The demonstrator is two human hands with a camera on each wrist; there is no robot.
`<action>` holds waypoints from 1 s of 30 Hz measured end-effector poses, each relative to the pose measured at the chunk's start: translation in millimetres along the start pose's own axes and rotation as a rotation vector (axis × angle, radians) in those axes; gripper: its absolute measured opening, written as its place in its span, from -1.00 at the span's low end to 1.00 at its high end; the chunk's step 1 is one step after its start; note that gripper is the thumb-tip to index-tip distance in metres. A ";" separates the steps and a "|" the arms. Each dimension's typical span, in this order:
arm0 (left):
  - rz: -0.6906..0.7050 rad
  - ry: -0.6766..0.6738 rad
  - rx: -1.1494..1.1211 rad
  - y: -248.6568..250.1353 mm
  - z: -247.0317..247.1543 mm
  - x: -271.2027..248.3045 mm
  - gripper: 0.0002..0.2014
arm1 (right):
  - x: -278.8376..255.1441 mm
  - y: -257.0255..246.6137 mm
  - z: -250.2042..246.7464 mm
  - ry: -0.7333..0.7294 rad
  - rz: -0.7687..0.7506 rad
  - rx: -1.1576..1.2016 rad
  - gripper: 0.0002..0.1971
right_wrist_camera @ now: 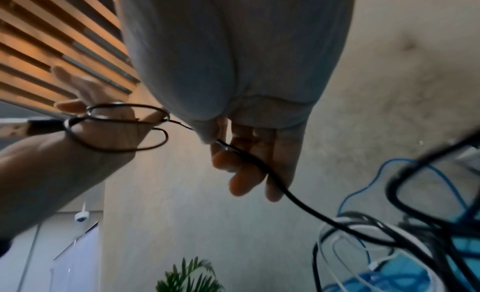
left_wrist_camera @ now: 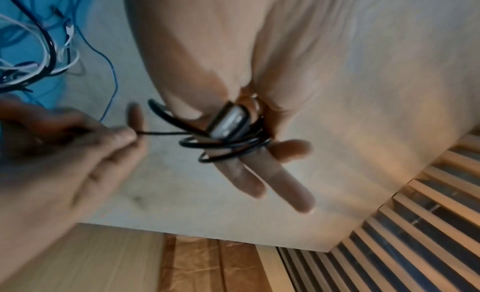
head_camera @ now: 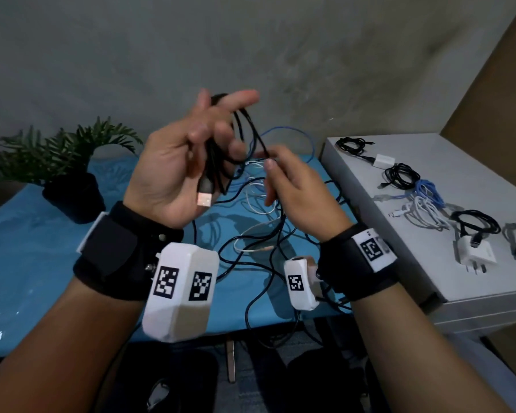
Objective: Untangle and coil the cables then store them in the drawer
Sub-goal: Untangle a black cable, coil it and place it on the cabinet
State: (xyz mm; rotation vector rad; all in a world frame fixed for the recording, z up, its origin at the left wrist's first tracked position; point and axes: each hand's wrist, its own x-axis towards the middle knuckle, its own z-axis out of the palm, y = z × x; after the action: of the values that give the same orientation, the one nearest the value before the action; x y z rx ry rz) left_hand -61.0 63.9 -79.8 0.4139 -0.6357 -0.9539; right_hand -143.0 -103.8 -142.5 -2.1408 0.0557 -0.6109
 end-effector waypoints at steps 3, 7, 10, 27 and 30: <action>0.202 0.112 -0.041 1.5 -4.1 4.0 -0.42 | -4.3 3.8 13.0 -0.112 0.029 -0.050 -0.71; 0.411 0.330 0.534 -7.2 -12.9 10.9 -0.75 | -6.7 -4.6 19.8 -0.230 -0.048 -0.071 -0.63; 0.444 0.319 1.354 -17.0 -24.9 9.8 -0.60 | -3.9 -13.7 16.9 -0.221 -0.076 -0.101 -0.62; -0.059 -0.038 0.507 3.7 -7.5 -4.1 -0.74 | 1.7 -25.9 -27.6 0.108 -0.159 0.216 -0.87; 0.049 -0.119 0.087 11.4 -6.3 -2.6 -0.68 | 1.3 -16.0 -16.7 0.022 -0.067 0.128 -0.77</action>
State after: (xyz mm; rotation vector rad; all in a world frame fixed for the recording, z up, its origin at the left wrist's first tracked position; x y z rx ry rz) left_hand -50.8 72.4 -78.6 0.4192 -0.7941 -0.9114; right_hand -152.1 -106.9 -121.4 -2.0184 -0.0421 -0.6597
